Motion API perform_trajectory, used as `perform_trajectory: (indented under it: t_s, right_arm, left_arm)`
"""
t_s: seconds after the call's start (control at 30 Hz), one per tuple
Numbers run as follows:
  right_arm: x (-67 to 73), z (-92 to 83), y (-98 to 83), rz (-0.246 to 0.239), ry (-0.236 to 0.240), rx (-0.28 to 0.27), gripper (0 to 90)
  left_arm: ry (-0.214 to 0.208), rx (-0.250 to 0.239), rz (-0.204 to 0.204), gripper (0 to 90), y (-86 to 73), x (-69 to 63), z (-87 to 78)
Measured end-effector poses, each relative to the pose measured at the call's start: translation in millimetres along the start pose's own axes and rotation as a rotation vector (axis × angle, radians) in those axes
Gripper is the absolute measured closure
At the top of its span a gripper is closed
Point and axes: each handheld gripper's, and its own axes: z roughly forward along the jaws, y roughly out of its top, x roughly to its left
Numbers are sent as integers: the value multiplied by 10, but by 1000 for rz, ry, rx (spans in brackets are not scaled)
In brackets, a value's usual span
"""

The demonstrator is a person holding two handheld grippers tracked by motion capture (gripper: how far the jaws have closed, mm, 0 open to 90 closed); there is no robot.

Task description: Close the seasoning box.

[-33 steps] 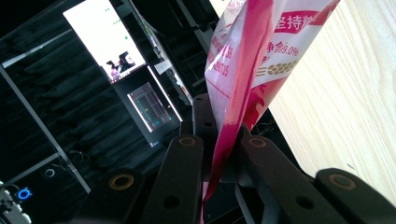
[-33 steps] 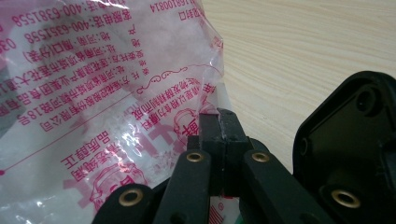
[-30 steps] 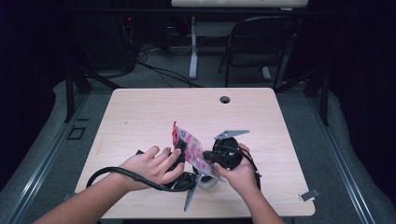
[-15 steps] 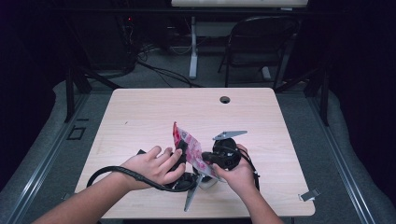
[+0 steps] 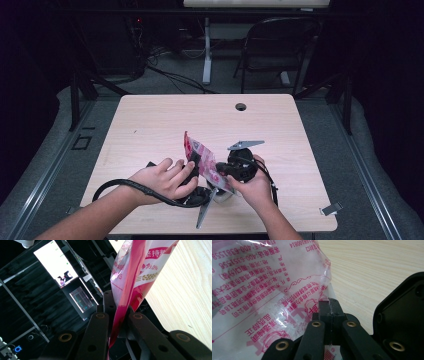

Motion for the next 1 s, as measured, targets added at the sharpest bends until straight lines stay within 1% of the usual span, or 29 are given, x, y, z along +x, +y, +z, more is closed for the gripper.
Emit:
perform_trajectory:
  t_s: [0.07,0.1,0.13,0.2,0.23,0.27,0.37,0.4,0.47,0.5,0.53,0.57,0.6,0.63,0.67,0.7,0.73,0.77,0.83,0.9,1.0]
  right_arm:
    - [-3,-3,2,3,4,4,900]
    - [0,-6,2,2,5,4,900]
    - [2,-10,3,0,5,4,900]
    - [11,-29,10,-2,5,9,900]
    - [10,-37,13,-6,6,13,900]
    - [12,-35,12,-6,6,7,900]
    - [22,-31,13,-6,8,12,900]
    - [25,-27,14,-8,13,16,900]
    - [34,-26,17,-11,11,24,900]
    - [42,-23,17,-15,11,21,900]
    - [48,-26,18,-14,6,24,900]
    - [47,-25,18,-13,6,24,900]
    - [45,-24,17,-13,6,22,900]
    - [44,-21,17,-14,5,18,900]
    - [46,-21,17,-13,2,22,900]
    - [49,-12,12,-9,1,13,900]
    - [51,-11,12,-7,2,16,900]
    - [52,-3,10,-8,1,16,900]
    - [54,-2,10,-5,6,17,900]
    - [53,-5,11,-7,4,16,900]
    - [50,4,8,-2,2,14,900]
  left_arm:
    - [-14,12,7,896,-2,15,-14]
    - [-13,5,-9,896,-8,12,-12]
    - [-1,-2,-11,896,-13,17,-12]
    - [5,-7,-9,896,-15,33,-16]
    - [6,-6,-6,896,-15,36,-17]
    - [4,3,7,896,-14,45,-25]
    - [1,2,7,896,-20,50,-25]
    - [1,-6,-1,895,-24,50,-18]
    - [8,-10,-5,895,-31,49,-18]
    - [4,-9,-8,895,-33,50,-18]
    - [6,-8,-8,895,-32,50,-17]
    - [-3,-3,-5,895,-28,56,-20]
    - [5,-8,-6,895,-29,51,-13]
    - [2,0,4,895,-25,59,-13]
    - [6,-9,-9,895,-23,53,-6]
    - [11,-11,-7,895,-19,54,-4]
    - [13,-12,-5,895,-13,56,-3]
    - [5,-8,-7,895,-12,66,-6]
    - [6,-7,-6,895,-9,87,-4]
    - [16,-12,-8,895,-6,80,0]
    - [19,-17,-9,895,2,73,1]
